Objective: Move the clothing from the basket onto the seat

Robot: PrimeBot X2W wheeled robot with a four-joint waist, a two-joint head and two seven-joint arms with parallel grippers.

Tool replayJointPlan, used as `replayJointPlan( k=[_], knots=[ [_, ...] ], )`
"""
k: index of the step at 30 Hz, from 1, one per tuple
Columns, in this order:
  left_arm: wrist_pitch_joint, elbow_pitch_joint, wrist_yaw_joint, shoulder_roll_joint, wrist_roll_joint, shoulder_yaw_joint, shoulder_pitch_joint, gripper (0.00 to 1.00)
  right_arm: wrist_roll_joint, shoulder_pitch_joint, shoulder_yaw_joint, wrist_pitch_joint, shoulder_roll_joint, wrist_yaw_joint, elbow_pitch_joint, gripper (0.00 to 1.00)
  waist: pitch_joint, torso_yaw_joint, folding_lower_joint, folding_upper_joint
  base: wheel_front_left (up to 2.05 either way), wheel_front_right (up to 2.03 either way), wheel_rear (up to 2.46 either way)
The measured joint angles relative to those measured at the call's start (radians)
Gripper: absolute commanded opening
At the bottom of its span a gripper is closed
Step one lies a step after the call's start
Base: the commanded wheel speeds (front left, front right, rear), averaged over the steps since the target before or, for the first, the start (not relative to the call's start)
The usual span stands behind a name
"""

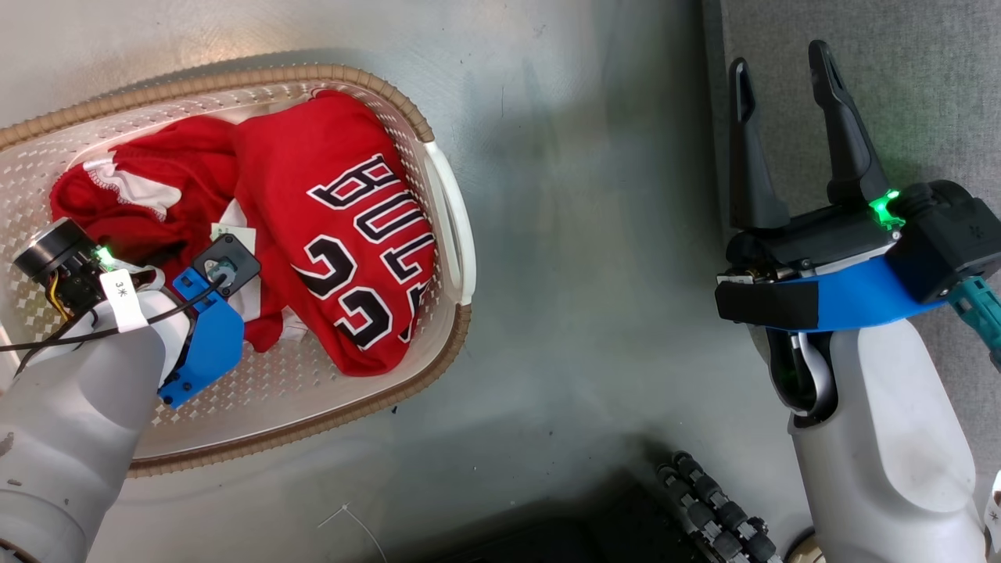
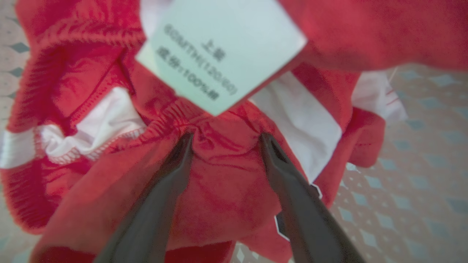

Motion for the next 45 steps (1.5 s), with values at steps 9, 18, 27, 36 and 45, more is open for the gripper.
replayJointPlan(
  k=[9,18,27,36,45],
  knots=[
    [0.003,0.003,0.000,-0.004,-0.024,-0.016,-0.001,0.00,-0.002,0.001,-0.007,0.000,0.000,0.000,0.005,1.00,-0.009,0.003,-0.0001,0.0000,0.00,0.00,0.00],
    [0.010,0.005,0.000,-0.025,-0.053,-0.032,-0.001,0.00,-0.008,0.001,-0.017,0.000,0.000,0.000,0.018,1.00,-0.032,0.011,-0.0001,0.0000,0.00,0.00,0.00],
    [-0.036,0.005,0.000,-0.055,-0.080,-0.041,0.031,0.00,-0.017,0.003,-0.028,0.000,0.000,0.000,0.037,1.00,-0.099,0.035,-0.0001,0.0000,0.00,0.00,0.00],
    [-0.096,0.006,0.000,-0.095,-0.130,-0.036,0.088,0.00,-0.044,0.026,-0.039,0.000,0.001,0.000,0.065,1.00,-0.204,0.076,-0.0002,0.0000,0.00,0.00,0.00],
    [-0.181,0.002,0.000,-0.138,-0.194,-0.015,0.161,0.00,-0.070,0.069,-0.052,0.000,0.000,0.000,0.098,1.00,-0.337,0.124,-0.0002,0.0000,0.00,0.00,0.00]
  ],
)
